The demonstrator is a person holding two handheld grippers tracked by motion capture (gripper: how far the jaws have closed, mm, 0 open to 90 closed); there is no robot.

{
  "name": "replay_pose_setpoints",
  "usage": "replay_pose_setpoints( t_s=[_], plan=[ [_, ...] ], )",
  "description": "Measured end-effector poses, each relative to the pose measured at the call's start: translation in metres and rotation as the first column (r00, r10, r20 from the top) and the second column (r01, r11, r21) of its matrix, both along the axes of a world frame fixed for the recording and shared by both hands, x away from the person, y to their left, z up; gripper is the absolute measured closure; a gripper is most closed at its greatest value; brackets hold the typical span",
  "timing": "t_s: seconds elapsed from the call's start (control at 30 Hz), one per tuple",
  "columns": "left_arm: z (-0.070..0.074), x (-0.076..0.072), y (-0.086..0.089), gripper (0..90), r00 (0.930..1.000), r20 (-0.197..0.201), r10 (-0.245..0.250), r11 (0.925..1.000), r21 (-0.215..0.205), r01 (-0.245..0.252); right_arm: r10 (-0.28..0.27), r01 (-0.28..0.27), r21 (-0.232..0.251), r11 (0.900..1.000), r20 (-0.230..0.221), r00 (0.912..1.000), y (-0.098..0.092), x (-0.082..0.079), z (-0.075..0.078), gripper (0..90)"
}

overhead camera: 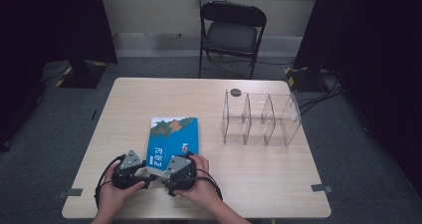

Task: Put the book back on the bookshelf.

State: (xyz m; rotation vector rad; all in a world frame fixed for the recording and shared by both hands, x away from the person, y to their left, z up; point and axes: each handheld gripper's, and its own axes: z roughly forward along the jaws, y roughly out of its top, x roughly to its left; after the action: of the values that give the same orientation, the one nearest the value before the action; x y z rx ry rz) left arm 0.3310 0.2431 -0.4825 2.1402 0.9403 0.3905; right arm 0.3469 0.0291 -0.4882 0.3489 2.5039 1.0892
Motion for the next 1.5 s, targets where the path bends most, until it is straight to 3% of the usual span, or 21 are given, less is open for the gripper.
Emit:
replay_pose_setpoints(
  t_s=[0.1, 0.23, 0.33, 0.47, 0.57, 0.73, 0.87, 1.0, 1.13, 1.27, 1.37, 1.5],
  plan=[
    [0.003, 0.000, -0.005, 37.1, 0.9999, -0.010, -0.011, 0.9998, -0.017, 0.011, -0.020, 0.021, -0.015, 1.000, 0.050, 0.9986, 0.000, 0.000, -0.004, 11.5],
    [0.004, 0.001, -0.009, 37.1, 0.9998, -0.019, -0.011, 0.9996, -0.028, 0.010, -0.033, 0.034, -0.022, 0.999, 0.062, 0.9975, -0.001, 0.001, -0.004, 12.9],
    [0.004, 0.001, -0.009, 37.2, 0.9997, -0.017, -0.015, 0.9996, -0.023, 0.014, -0.033, 0.040, -0.056, 0.998, 0.112, 0.9931, -0.004, 0.001, -0.002, 24.6],
    [0.004, 0.001, -0.008, 37.2, 0.9997, -0.020, -0.018, 0.9996, -0.024, 0.017, -0.021, 0.029, -0.060, 0.998, 0.121, 0.9925, -0.005, 0.001, -0.002, 26.9],
    [0.003, 0.002, -0.006, 37.4, 0.9996, -0.019, -0.020, 0.9985, -0.052, 0.019, -0.002, 0.013, -0.070, 0.997, 0.157, 0.9876, -0.005, -0.003, -0.001, 35.9],
    [0.003, 0.003, -0.004, 36.7, 0.9995, -0.005, -0.032, 0.9975, -0.064, 0.032, -0.015, 0.023, -0.053, 0.998, 0.142, 0.9898, -0.007, -0.004, 0.003, 44.2],
    [0.002, 0.003, 0.000, 28.1, 0.9997, 0.004, -0.024, 0.9996, -0.017, 0.024, -0.029, 0.033, -0.028, 0.999, 0.119, 0.9925, -0.010, -0.004, 0.007, 50.3],
    [-0.001, 0.002, 0.001, 27.0, 0.9996, 0.016, -0.025, 0.9992, 0.030, 0.025, -0.034, 0.038, -0.030, 0.999, 0.114, 0.9929, -0.011, -0.005, 0.009, 52.5],
    [-0.001, 0.001, 0.000, 24.9, 0.9973, 0.042, -0.061, 0.9950, 0.082, 0.057, -0.041, 0.045, -0.036, 0.998, 0.091, 0.9950, -0.014, -0.005, 0.013, 54.0],
    [-0.005, 0.002, -0.001, 24.1, 0.9940, 0.051, -0.097, 0.9905, 0.103, 0.091, -0.052, 0.054, -0.028, 0.998, 0.076, 0.9958, -0.019, -0.005, 0.019, 55.4],
    [-0.008, 0.003, -0.002, 23.3, 0.9932, 0.048, -0.106, 0.9891, 0.107, 0.101, -0.059, 0.059, -0.011, 0.998, 0.058, 0.9966, -0.024, -0.003, 0.032, 57.2],
    [-0.010, 0.004, 0.001, 23.2, 0.9944, 0.022, -0.103, 0.9928, 0.064, 0.102, -0.055, 0.055, -0.008, 0.998, 0.047, 0.9974, -0.027, -0.002, 0.042, 58.6]
  ],
)
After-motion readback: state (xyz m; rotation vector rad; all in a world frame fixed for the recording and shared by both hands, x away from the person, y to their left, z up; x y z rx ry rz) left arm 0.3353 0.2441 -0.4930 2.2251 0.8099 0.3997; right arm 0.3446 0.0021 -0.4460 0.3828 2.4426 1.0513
